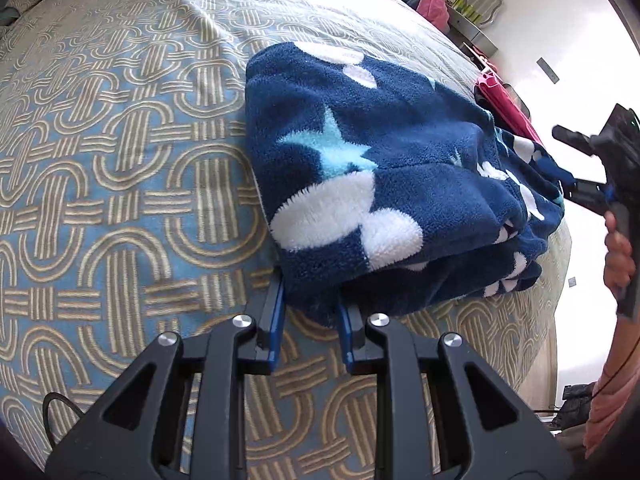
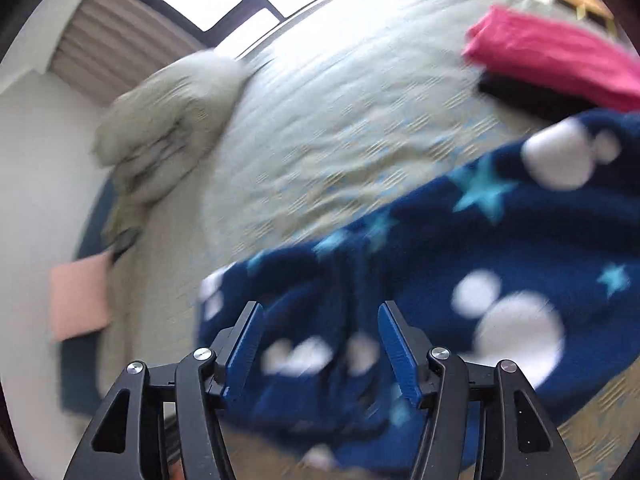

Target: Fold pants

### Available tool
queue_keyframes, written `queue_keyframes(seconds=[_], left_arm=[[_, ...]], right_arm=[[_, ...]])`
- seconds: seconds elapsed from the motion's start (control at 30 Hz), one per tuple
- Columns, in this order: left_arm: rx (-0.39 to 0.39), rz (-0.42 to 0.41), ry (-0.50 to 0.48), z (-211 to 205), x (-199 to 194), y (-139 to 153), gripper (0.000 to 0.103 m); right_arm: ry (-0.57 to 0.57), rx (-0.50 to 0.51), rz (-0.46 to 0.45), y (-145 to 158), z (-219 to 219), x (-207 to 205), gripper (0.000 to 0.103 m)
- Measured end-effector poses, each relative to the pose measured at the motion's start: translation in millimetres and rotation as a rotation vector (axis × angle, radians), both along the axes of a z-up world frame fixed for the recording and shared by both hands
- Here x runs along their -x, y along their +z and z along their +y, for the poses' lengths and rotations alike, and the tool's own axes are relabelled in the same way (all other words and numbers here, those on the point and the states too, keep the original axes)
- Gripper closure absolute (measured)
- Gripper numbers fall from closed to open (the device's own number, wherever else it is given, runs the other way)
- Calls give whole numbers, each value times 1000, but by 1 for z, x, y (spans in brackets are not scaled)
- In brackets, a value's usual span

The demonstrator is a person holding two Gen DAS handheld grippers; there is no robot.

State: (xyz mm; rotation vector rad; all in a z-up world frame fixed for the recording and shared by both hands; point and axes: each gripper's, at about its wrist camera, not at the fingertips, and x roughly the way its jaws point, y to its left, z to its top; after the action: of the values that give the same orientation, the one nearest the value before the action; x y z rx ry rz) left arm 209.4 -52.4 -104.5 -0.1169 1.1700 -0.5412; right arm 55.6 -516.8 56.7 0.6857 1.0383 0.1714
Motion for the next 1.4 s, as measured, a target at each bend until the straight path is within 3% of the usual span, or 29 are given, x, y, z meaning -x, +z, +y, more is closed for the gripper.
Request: queue_keyframes(seconds=[0.07, 0.27, 0.3, 0.33, 0.37, 0.43, 0.57, 0.67, 0.7, 0.77, 0.83, 0.87, 0.93, 1.0, 1.13, 1.27, 1.3, 1.33, 1.37, 1.4], left_arm=[[-8, -4, 1, -3, 1, 1, 79], [-28, 5, 4, -12, -5, 2, 73], [-29, 8, 10, -14, -7, 2, 72], [-29, 8, 13, -18, -8, 2, 72], [-32, 6, 15, -20, -10, 1, 72], [-40, -3, 8, -21, -10, 1, 73], [-32, -9, -14, -22, -7, 1, 78], [-47, -3, -11, -23, -8, -3, 78], [-41, 1, -8, -23, -9, -3, 78], [-35, 0, -11, -22, -8, -2, 78], [-44, -5, -18, -19, -4, -3, 78], [-50, -6, -22, -20, -4, -4, 78], [-56, -8, -24, -20, -3, -5, 78], [-57, -5, -20, -21, -2, -5, 78], [-63, -10, -23, -24, -2, -3, 78], [-61, -12, -21, -26, 0, -5, 78], [-61, -15, -21, -26, 1, -5, 77], [-61, -16, -22, -25, 1, -5, 78], [-57, -17, -26, -24, 2, -5, 80], [-58, -16, -28, -22, 2, -4, 83]], right_arm=[[98, -62, 41, -12, 16, 5, 42], [161, -25, 122, -45, 47, 3, 42], [168, -18, 121, -47, 50, -1, 48], [169, -1, 119, -48, 53, -3, 63], [161, 15, 129, -47, 53, -5, 100], [30, -17, 144, -38, 38, 2, 99], [-67, 27, 32, 6, 8, 23, 100], [-130, 135, 148, -16, -16, 32, 100], [-123, 146, 187, -28, -20, 36, 99], [-109, 34, 228, -49, -27, 44, 97], [-102, -73, 231, -62, -28, 52, 96], [-80, -80, 205, -60, -25, 53, 94], [-39, -68, 162, -49, -18, 49, 79], [-20, -61, 131, -40, -11, 42, 45], [-55, 15, 65, -28, -5, 15, 32], [-24, 60, 124, -50, 1, -35, 29], [-3, 61, 150, -58, 6, -43, 32], [21, 84, 161, -64, 13, -50, 46], [34, 128, 154, -65, 19, -52, 88], [17, 154, 151, -61, 24, -53, 88]])
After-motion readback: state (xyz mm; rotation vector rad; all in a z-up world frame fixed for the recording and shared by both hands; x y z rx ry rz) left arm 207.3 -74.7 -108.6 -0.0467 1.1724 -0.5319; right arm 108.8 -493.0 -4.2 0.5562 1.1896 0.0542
